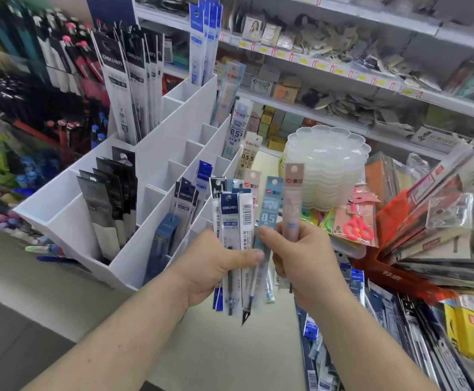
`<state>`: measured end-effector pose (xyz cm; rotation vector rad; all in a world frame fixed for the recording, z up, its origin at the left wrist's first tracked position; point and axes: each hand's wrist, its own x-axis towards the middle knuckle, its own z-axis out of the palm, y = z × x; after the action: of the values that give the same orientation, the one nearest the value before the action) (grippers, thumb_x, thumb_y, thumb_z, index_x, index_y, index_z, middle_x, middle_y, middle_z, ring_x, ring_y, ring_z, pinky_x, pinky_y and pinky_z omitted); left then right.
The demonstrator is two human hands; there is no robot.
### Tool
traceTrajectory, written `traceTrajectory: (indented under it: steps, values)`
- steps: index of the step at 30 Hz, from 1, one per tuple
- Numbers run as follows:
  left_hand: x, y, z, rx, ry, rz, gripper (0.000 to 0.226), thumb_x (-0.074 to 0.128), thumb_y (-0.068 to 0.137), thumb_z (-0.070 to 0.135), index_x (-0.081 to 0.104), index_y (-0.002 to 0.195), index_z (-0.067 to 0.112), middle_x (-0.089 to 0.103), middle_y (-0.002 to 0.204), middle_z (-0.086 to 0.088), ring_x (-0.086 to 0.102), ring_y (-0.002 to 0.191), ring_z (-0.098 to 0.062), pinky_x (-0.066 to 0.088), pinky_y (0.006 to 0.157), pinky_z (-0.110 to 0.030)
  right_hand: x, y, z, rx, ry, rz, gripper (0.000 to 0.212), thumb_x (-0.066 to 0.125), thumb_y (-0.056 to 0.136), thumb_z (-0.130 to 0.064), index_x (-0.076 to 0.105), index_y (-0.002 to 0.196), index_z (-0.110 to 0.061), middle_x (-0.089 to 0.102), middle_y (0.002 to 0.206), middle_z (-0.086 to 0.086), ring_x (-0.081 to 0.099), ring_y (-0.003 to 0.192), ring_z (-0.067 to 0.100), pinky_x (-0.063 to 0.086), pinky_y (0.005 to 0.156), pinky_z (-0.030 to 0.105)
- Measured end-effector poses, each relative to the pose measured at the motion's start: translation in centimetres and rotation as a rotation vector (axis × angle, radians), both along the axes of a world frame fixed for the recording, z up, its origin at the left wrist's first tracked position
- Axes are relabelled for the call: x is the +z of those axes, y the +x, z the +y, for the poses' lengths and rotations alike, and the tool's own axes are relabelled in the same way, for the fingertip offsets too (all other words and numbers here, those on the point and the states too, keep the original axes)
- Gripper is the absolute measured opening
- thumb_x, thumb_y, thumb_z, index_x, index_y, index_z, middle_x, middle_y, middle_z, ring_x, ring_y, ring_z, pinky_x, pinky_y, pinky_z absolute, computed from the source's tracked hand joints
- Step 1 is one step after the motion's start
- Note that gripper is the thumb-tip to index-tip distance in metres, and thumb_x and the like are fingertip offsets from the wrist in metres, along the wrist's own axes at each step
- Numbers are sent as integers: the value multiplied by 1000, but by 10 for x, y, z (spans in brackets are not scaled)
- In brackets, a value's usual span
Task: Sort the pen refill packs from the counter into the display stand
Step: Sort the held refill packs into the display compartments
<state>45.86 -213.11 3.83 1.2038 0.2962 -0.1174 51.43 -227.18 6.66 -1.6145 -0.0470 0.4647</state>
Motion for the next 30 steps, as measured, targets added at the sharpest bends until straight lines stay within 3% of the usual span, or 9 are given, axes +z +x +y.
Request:
traceTrajectory:
  steps: [5, 8, 11, 13, 17, 21, 23, 26, 30]
  values:
    - [-4, 1, 6, 86, 21, 46, 26, 77, 76, -4, 68, 99, 4, 75, 90, -11, 71, 90, -26, 59, 79, -36, 0, 6, -4, -77, 104, 96, 15, 63, 94, -8, 60, 80, -6, 45, 56, 7, 36, 38, 12, 28, 39, 21]
    - [0, 0, 1, 25, 69, 35, 48, 82, 67, 4, 67, 112, 3, 74, 104, -15, 72, 98, -29, 58, 85, -42, 1, 7, 0, -54, 111, 108, 21, 58, 99, -20, 59, 83, -7, 47, 63, 10, 38, 40, 12, 30, 41, 24]
    - [5, 2, -5, 86, 177, 45, 44, 83, 72, 1, 66, 113, 6, 77, 99, -7, 74, 92, -21, 59, 78, -34, 1, 8, 5, -107, 102, 187, 44, 42, 104, -44, 60, 95, -6, 53, 67, 8, 45, 43, 15, 34, 43, 26]
    - [8, 3, -6, 151, 236, 29, 31, 78, 78, -2, 68, 105, 10, 78, 93, -1, 74, 86, -14, 58, 70, -24, 0, 8, 3, -168, 115, 185, 31, 41, 105, -29, 55, 93, -4, 53, 70, 10, 51, 46, 19, 42, 43, 29]
    - [10, 2, -8, 199, 245, 13, 27, 77, 80, -1, 68, 100, 16, 77, 90, 5, 73, 82, -8, 54, 62, -14, 4, 2, 6, -213, 294, 194, 21, 47, 104, -15, 54, 85, -7, 63, 72, 15, 62, 65, 25, 56, 73, 43]
    - [10, 2, -15, 181, 184, 14, 25, 68, 89, 2, 69, 106, 19, 77, 99, 2, 73, 94, -16, 60, 80, -30, 2, -2, 20, -195, 272, 193, 15, 53, 101, -16, 56, 90, -8, 66, 109, 32, 65, 90, 37, 52, 91, 64]
    - [12, 3, -19, 195, 150, -2, 22, 66, 91, 6, 69, 108, 21, 77, 102, 1, 73, 96, -17, 59, 83, -36, -4, -1, 25, -245, 192, 103, 15, 57, 100, -19, 58, 87, -11, 66, 103, 31, 64, 88, 35, 52, 90, 64]
    - [15, 2, -19, 187, 193, -34, 24, 71, 86, 4, 70, 101, 23, 78, 95, 4, 74, 90, -13, 59, 73, -26, -10, 3, 29, -318, 183, 12, 17, 61, 97, -17, 55, 82, -13, 62, 83, 18, 59, 80, 28, 52, 88, 61]
    - [18, 1, -15, 186, 280, -17, 27, 76, 82, 1, 69, 102, 18, 78, 89, 4, 74, 84, -12, 58, 67, -20, -17, 7, 34, -308, 220, 66, 12, 63, 97, -22, 58, 99, -10, 65, 83, 14, 63, 79, 31, 55, 82, 57]
